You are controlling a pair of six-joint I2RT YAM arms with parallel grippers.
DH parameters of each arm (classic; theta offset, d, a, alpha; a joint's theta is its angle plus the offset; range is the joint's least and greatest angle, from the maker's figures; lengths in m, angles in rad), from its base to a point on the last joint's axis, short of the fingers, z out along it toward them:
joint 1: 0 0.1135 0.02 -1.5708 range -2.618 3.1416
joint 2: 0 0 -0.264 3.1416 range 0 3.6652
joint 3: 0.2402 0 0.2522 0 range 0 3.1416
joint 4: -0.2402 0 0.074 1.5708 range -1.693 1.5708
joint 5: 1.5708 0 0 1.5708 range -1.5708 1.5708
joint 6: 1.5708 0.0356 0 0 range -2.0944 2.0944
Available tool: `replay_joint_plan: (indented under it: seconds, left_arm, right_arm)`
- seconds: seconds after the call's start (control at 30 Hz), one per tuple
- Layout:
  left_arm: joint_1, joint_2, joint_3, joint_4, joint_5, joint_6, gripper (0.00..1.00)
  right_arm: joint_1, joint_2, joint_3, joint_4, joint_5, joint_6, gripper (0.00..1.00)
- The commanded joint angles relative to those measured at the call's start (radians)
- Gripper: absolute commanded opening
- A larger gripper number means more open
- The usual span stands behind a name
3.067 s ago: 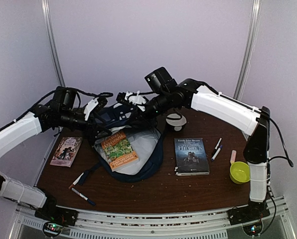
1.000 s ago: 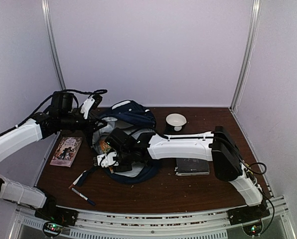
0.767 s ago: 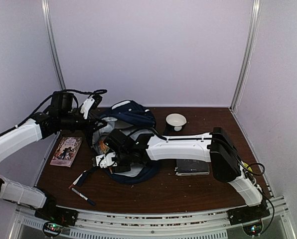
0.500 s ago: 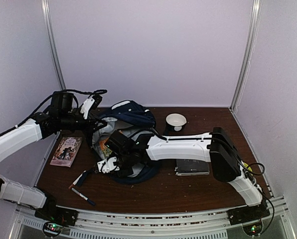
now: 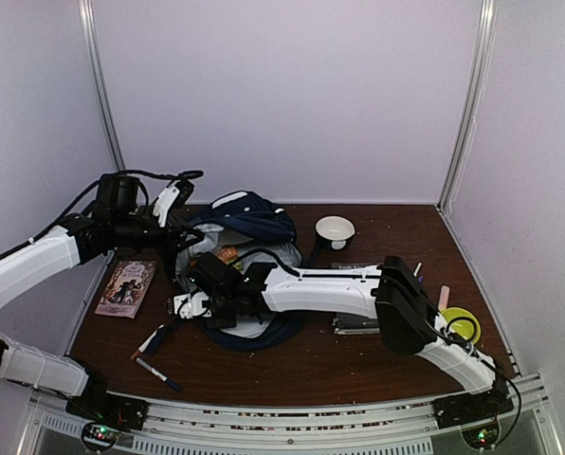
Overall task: Pack the student bag
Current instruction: Adjust the book in the largest pocket of the bag, then place the largest pocket of the bag in the student bag.
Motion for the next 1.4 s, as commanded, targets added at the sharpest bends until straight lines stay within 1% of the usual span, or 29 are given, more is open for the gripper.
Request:
replay_joint_plan:
  seconds: [0.0, 0.13, 0.27, 0.4, 0.47, 0.53, 0.6, 0.67, 0.73, 0.83, 0.9, 1.0, 1.07, 1.17, 1.2, 1.27, 1.33, 1.37]
  left_arm:
    - [0.007, -0.038, 0.038, 0.095, 0.065, -0.029, 0.00]
    - [0.008, -0.041, 0.037, 0.095, 0.070, -0.029, 0.00]
    - [0.007, -0.037, 0.036, 0.095, 0.074, -0.027, 0.00]
    - [0.007, -0.032, 0.038, 0.095, 0.074, -0.027, 0.00]
    - [0.007, -0.028, 0.039, 0.092, 0.065, -0.028, 0.00]
    - [0.007, -0.024, 0.041, 0.089, 0.039, -0.029, 0.00]
    - [0.007, -0.019, 0.042, 0.081, 0.014, -0.032, 0.00]
    - [0.008, -0.013, 0.045, 0.078, 0.015, -0.032, 0.00]
    - [0.007, -0.003, 0.045, 0.079, 0.014, -0.039, 0.00]
    - [0.006, 0.019, 0.051, 0.067, 0.012, -0.046, 0.00]
    - [0.005, 0.030, 0.052, 0.060, 0.008, -0.047, 0.00]
    - [-0.002, 0.040, 0.051, 0.052, -0.001, -0.045, 0.00]
    - [-0.011, 0.047, 0.051, 0.041, -0.004, -0.043, 0.00]
    - [-0.046, 0.062, 0.073, -0.037, -0.042, -0.033, 0.01]
    - [-0.066, 0.065, 0.088, -0.069, -0.081, -0.033, 0.04]
    - [-0.103, 0.059, 0.094, -0.114, -0.110, -0.031, 0.08]
    - [-0.117, 0.051, 0.085, -0.150, -0.109, -0.051, 0.09]
    - [-0.122, 0.048, 0.080, -0.175, -0.108, -0.057, 0.09]
  right_arm:
    - [-0.028, 0.025, 0.048, 0.049, 0.137, 0.052, 0.42]
    - [-0.058, 0.026, 0.037, 0.076, 0.192, 0.012, 0.41]
    - [-0.096, 0.022, 0.040, 0.100, 0.211, 0.017, 0.37]
    - [-0.104, 0.027, 0.040, 0.118, 0.217, 0.005, 0.36]
    - [-0.099, 0.022, 0.040, 0.099, 0.211, 0.017, 0.36]
    - [-0.088, -0.011, 0.028, 0.027, 0.158, 0.038, 0.36]
    - [-0.076, -0.103, -0.057, -0.006, 0.079, 0.063, 0.38]
    - [-0.060, -0.241, -0.233, 0.028, -0.006, 0.070, 0.41]
    - [-0.041, -0.405, -0.412, 0.063, -0.055, 0.060, 0.44]
    - [-0.018, -0.569, -0.549, 0.005, -0.120, 0.053, 0.48]
    - [-0.018, -0.670, -0.627, -0.051, -0.168, 0.056, 0.49]
    - [-0.032, -0.788, -0.747, -0.130, -0.188, 0.063, 0.49]
    - [-0.062, -0.860, -0.841, -0.146, -0.191, 0.099, 0.49]
    - [-0.155, -0.955, -0.941, -0.158, -0.249, 0.208, 0.49]
    - [-0.199, -0.978, -0.964, -0.162, -0.278, 0.242, 0.49]
    - [-0.296, -1.013, -1.002, -0.173, -0.340, 0.307, 0.48]
    - [-0.402, -1.037, -1.030, -0.176, -0.396, 0.375, 0.47]
    - [-0.475, -1.041, -1.041, -0.180, -0.429, 0.407, 0.47]
